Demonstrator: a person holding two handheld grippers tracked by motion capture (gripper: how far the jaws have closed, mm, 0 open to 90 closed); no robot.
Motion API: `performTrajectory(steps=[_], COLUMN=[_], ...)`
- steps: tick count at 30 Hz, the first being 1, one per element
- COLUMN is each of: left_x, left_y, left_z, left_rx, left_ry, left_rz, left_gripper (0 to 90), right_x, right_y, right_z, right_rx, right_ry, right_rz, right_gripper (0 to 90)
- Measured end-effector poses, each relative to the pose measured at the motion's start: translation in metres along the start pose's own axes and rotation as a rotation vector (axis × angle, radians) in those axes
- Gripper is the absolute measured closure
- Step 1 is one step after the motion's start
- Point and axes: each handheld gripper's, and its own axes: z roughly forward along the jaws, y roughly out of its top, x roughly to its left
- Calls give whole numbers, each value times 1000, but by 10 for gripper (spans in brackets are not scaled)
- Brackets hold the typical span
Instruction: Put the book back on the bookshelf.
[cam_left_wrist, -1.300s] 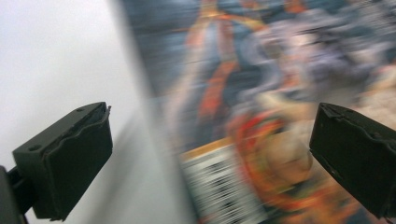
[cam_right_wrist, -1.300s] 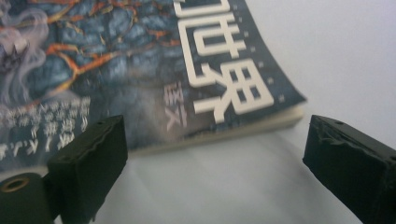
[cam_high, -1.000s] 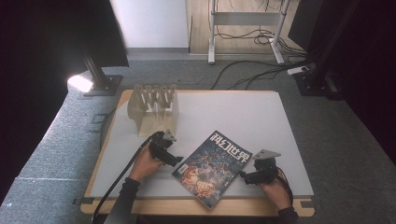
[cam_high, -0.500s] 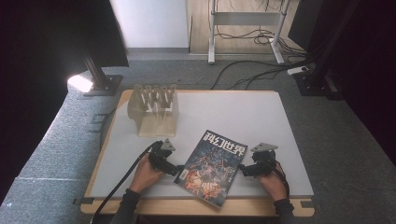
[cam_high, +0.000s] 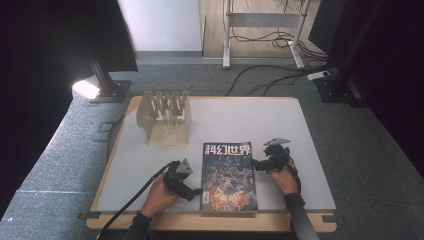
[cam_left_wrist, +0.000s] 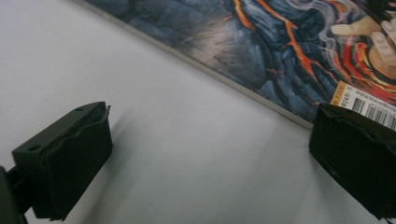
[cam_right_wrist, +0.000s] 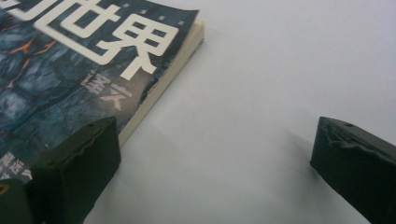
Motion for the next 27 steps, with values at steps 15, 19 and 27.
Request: performTrajectory(steps=[15, 19, 27], left_x=[-17, -18, -18], left_y=[8, 8, 9], left_z=[9, 9, 10], left_rx=[-19, -16, -16], left_ry=[-67, -69, -71], left_rz=[75, 77, 77], left_gripper=[0, 0, 0], right_x=[10, 9, 10], right_y=[39, 43, 48], right_z=[33, 34, 15], right_rx=[15, 24, -7], right_ry=[-5, 24, 107], right_rz=[-24, -33, 11], right_gripper=[87, 122, 130])
